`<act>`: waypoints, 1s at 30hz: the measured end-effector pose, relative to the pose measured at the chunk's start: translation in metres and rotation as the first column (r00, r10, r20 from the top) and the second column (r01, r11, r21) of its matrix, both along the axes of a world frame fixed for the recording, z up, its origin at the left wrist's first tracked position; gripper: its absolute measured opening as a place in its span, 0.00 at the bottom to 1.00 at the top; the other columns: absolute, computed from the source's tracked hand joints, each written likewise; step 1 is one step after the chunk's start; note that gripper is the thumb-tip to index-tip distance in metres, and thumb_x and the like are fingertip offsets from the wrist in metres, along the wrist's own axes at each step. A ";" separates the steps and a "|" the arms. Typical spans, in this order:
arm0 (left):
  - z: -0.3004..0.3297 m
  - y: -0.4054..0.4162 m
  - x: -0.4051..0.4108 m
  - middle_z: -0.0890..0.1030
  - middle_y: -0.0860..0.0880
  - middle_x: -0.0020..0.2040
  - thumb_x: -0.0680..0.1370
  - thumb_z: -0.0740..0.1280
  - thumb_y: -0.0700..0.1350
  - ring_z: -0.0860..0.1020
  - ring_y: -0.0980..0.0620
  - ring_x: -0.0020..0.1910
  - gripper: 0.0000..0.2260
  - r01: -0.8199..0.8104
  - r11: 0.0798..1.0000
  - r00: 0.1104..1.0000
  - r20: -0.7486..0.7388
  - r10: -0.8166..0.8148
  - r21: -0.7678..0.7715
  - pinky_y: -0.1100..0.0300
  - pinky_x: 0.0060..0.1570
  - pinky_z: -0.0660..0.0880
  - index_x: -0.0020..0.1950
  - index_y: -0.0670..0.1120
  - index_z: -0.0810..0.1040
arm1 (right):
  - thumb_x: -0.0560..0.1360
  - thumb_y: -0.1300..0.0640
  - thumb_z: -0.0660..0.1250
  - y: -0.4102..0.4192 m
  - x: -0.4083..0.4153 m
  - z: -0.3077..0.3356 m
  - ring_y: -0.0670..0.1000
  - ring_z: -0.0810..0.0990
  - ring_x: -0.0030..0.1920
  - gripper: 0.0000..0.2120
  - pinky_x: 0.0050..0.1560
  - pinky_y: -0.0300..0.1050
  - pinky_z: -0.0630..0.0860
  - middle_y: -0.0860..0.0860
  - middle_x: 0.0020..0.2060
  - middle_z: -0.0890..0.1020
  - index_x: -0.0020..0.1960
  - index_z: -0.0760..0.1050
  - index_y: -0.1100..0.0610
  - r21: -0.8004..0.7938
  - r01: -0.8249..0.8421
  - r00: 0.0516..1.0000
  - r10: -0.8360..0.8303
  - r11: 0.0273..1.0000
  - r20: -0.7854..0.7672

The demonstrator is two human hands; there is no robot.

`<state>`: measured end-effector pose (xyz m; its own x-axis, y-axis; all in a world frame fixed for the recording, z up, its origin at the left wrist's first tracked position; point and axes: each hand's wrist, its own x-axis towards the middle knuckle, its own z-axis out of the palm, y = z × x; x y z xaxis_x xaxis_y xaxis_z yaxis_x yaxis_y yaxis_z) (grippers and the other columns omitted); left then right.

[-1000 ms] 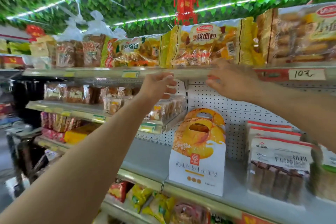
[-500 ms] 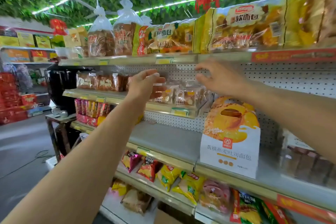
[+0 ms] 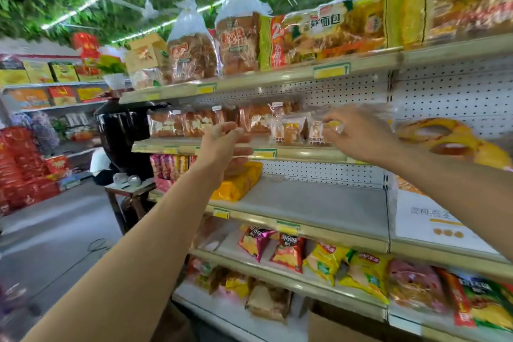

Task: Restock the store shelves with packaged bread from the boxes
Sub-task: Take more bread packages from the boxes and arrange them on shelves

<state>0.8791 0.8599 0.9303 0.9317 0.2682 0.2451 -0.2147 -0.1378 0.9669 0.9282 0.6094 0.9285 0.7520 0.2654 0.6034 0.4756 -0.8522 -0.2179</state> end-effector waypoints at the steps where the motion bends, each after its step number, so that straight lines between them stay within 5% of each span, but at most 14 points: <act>1: -0.004 0.009 0.002 0.84 0.46 0.52 0.82 0.64 0.43 0.83 0.48 0.42 0.09 0.009 1.000 1.000 -0.015 -0.009 -0.018 0.47 0.53 0.81 0.63 0.47 0.74 | 0.80 0.49 0.62 0.009 0.001 -0.002 0.51 0.77 0.50 0.13 0.47 0.47 0.70 0.51 0.64 0.76 0.63 0.75 0.50 0.002 -0.002 1.000 0.002 1.000 -0.010; 5: -0.009 0.036 0.014 0.84 0.46 0.51 0.82 0.64 0.42 0.83 0.50 0.40 0.09 0.029 0.998 0.999 -0.015 -0.030 -0.057 0.48 0.52 0.80 0.62 0.46 0.76 | 0.80 0.49 0.62 0.039 0.005 -0.004 0.44 0.73 0.38 0.15 0.42 0.43 0.68 0.44 0.47 0.77 0.66 0.72 0.51 -0.055 0.000 1.000 -0.001 0.998 -0.014; 9: 0.002 0.048 0.026 0.84 0.45 0.51 0.82 0.63 0.41 0.83 0.48 0.43 0.07 0.039 0.997 0.999 0.011 -0.038 -0.062 0.50 0.51 0.81 0.59 0.47 0.77 | 0.80 0.49 0.61 0.062 0.016 0.016 0.52 0.77 0.52 0.20 0.52 0.50 0.74 0.50 0.68 0.73 0.71 0.67 0.48 -0.109 0.035 0.999 -0.035 0.993 0.006; 11: 0.010 0.052 0.031 0.84 0.45 0.50 0.82 0.63 0.40 0.82 0.49 0.41 0.07 0.057 0.997 0.998 0.030 -0.056 -0.043 0.54 0.46 0.80 0.58 0.47 0.76 | 0.80 0.50 0.61 0.071 0.023 0.027 0.53 0.76 0.57 0.18 0.50 0.47 0.72 0.49 0.67 0.73 0.70 0.68 0.48 -0.139 0.051 0.999 -0.048 0.989 0.027; 15: 0.025 0.066 0.046 0.84 0.44 0.50 0.81 0.64 0.39 0.82 0.50 0.39 0.10 0.059 0.998 0.995 0.075 -0.060 0.013 0.55 0.44 0.80 0.61 0.45 0.77 | 0.81 0.49 0.60 0.087 0.044 0.045 0.50 0.76 0.50 0.14 0.42 0.44 0.67 0.51 0.63 0.74 0.66 0.71 0.48 -0.136 0.075 0.994 -0.063 0.988 0.084; 18: 0.039 0.076 0.064 0.83 0.42 0.54 0.81 0.64 0.39 0.82 0.50 0.40 0.10 0.052 0.998 0.995 0.089 -0.054 0.027 0.52 0.47 0.82 0.62 0.45 0.76 | 0.80 0.48 0.60 0.097 0.065 0.056 0.53 0.77 0.57 0.19 0.48 0.48 0.71 0.52 0.65 0.72 0.70 0.68 0.49 -0.149 0.084 0.993 -0.070 0.985 0.096; 23: 0.059 0.084 0.104 0.84 0.42 0.53 0.81 0.65 0.39 0.82 0.50 0.40 0.12 0.052 0.998 0.991 0.124 -0.057 0.037 0.57 0.39 0.81 0.64 0.45 0.74 | 0.80 0.48 0.60 0.106 0.106 0.079 0.55 0.71 0.68 0.23 0.61 0.55 0.73 0.51 0.74 0.65 0.74 0.63 0.49 -0.157 0.084 0.991 -0.067 0.984 0.114; 30: 0.074 0.091 0.154 0.84 0.44 0.51 0.81 0.64 0.39 0.82 0.52 0.35 0.12 0.076 0.996 0.982 0.167 -0.083 0.049 0.55 0.42 0.81 0.64 0.47 0.73 | 0.80 0.48 0.61 0.123 0.158 0.093 0.55 0.73 0.64 0.23 0.60 0.53 0.73 0.53 0.70 0.67 0.73 0.64 0.49 -0.118 0.076 0.994 -0.067 0.990 0.084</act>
<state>1.0328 0.9514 1.0040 0.8941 0.1806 0.4099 -0.3860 -0.1538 0.9096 1.0857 0.7321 1.0218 0.7222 0.2873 0.6292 0.4243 -0.9024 -0.0750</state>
